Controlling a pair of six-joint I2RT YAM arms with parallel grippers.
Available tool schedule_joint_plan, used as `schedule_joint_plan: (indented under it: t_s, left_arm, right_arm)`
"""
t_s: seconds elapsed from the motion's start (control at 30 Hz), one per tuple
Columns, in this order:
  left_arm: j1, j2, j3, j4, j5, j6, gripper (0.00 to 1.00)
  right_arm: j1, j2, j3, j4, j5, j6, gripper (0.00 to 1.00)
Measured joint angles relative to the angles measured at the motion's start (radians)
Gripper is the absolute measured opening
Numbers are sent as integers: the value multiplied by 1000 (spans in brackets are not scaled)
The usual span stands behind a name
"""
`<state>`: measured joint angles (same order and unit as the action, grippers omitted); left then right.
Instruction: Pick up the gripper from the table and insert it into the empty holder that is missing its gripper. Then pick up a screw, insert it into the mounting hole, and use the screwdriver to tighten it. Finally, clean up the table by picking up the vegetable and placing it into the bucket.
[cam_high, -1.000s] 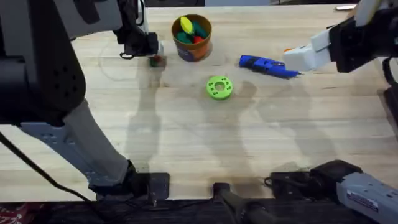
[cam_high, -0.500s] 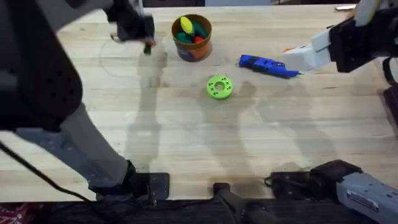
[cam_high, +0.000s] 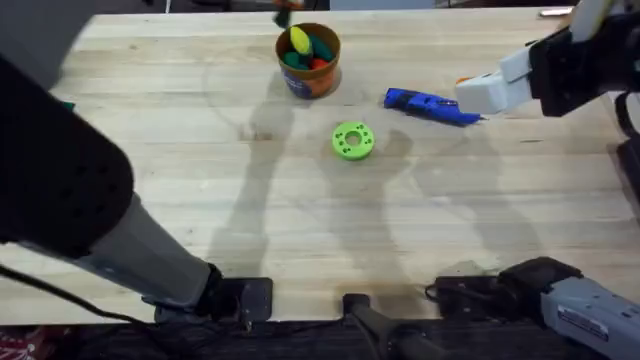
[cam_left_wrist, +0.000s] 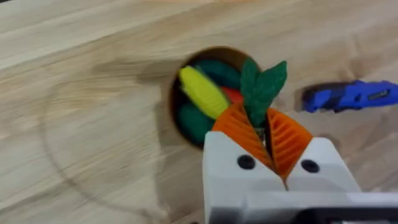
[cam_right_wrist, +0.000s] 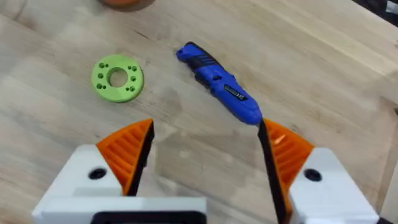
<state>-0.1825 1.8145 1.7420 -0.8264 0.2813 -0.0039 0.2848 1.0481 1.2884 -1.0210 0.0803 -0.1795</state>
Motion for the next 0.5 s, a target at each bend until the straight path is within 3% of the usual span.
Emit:
schedule_joint_plan:
  t_s: [0.2,0.5]
  left_arm:
    - [-83,41,-1,10,14,8,20]
    - [-95,108,-1,19,-8,12,20]
  right_arm:
    - [0,0,0,0,0,0,976]
    - [0,0,0,0,0,0,976]
